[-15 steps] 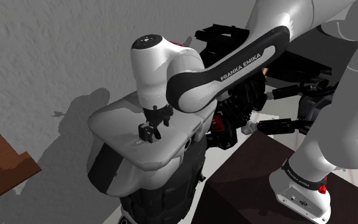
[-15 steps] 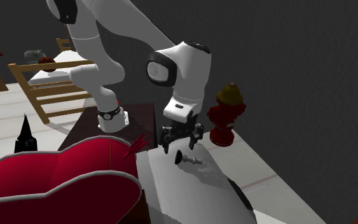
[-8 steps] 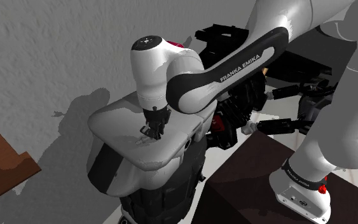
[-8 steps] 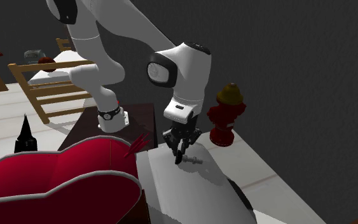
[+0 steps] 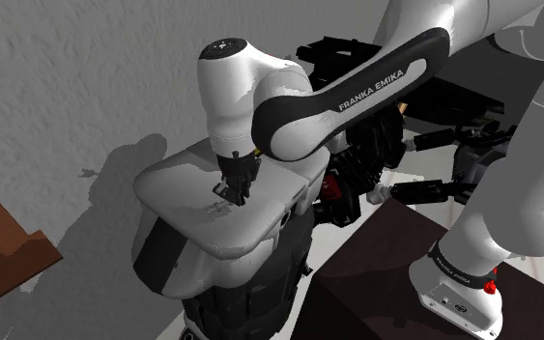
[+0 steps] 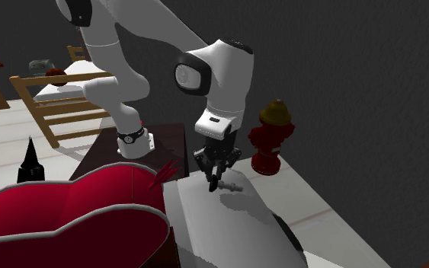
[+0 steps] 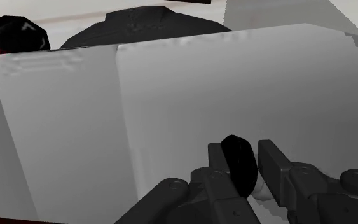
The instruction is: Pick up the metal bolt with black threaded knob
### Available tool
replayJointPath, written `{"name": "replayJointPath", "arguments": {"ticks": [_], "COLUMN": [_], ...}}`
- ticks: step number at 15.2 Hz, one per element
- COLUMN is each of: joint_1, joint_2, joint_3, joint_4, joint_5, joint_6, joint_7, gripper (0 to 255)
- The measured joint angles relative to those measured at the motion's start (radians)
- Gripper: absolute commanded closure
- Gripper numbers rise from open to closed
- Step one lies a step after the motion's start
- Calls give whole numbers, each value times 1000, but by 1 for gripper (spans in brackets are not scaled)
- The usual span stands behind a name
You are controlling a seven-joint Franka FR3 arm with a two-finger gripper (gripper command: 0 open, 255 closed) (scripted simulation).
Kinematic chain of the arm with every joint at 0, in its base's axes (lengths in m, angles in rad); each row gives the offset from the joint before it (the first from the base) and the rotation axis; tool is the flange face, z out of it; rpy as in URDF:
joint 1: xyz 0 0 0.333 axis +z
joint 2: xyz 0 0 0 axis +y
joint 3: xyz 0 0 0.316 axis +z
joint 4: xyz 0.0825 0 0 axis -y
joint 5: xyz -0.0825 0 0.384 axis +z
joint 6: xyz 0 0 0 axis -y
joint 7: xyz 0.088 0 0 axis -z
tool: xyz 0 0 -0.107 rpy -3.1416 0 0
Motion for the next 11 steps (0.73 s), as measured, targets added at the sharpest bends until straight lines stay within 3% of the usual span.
{"name": "replayJointPath", "arguments": {"ticks": [11], "joint_1": [-5], "joint_2": [-59], "joint_3": [9], "joint_4": [81], "joint_5": [48], "joint_6": [-126], "joint_7": [-43], "gripper": [255]}}
